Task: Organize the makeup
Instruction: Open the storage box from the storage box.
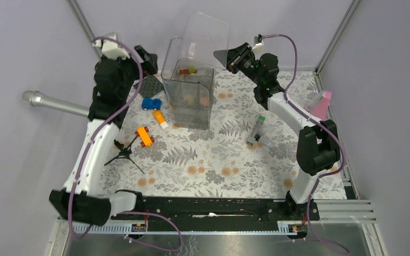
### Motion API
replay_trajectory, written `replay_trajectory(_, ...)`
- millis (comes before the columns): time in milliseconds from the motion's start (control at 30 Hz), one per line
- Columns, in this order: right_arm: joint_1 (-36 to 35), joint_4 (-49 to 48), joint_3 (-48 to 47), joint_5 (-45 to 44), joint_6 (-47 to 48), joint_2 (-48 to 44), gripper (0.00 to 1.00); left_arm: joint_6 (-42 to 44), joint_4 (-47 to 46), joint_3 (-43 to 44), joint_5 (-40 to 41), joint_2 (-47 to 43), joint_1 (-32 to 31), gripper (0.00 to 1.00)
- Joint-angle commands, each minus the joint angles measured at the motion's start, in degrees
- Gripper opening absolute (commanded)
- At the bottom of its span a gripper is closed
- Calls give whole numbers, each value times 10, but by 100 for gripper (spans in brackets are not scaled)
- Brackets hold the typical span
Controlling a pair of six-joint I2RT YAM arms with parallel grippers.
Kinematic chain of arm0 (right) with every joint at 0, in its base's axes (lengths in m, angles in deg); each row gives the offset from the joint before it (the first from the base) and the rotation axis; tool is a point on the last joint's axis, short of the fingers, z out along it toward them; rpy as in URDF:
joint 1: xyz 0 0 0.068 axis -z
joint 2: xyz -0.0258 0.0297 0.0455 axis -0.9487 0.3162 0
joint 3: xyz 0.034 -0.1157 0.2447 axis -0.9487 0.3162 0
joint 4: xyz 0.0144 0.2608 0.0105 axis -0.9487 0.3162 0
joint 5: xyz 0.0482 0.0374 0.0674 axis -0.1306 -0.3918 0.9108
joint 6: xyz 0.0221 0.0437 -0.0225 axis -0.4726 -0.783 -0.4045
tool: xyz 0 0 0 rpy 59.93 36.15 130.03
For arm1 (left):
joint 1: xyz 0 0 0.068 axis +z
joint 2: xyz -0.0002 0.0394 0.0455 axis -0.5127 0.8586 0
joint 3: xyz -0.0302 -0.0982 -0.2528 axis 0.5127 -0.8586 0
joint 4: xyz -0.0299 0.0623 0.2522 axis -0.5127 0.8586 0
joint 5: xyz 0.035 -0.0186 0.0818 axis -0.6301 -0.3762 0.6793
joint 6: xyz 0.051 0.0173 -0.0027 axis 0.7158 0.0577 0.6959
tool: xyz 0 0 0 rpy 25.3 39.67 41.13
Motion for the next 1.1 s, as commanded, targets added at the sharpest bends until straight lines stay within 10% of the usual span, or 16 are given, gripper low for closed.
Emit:
replay_trajectory(0,-5,13,-63,22,18,-15,26,36,-116,-115,-13,-92,3,99)
replay_trajectory(333,-4,49,-110,38,22,-1,26,108,-286,-306,-236,-226,-9,99)
replay_trajectory(1067,-4,54,-119,51,31,-1,26,88,-332,-204,-180,-67,-20,99)
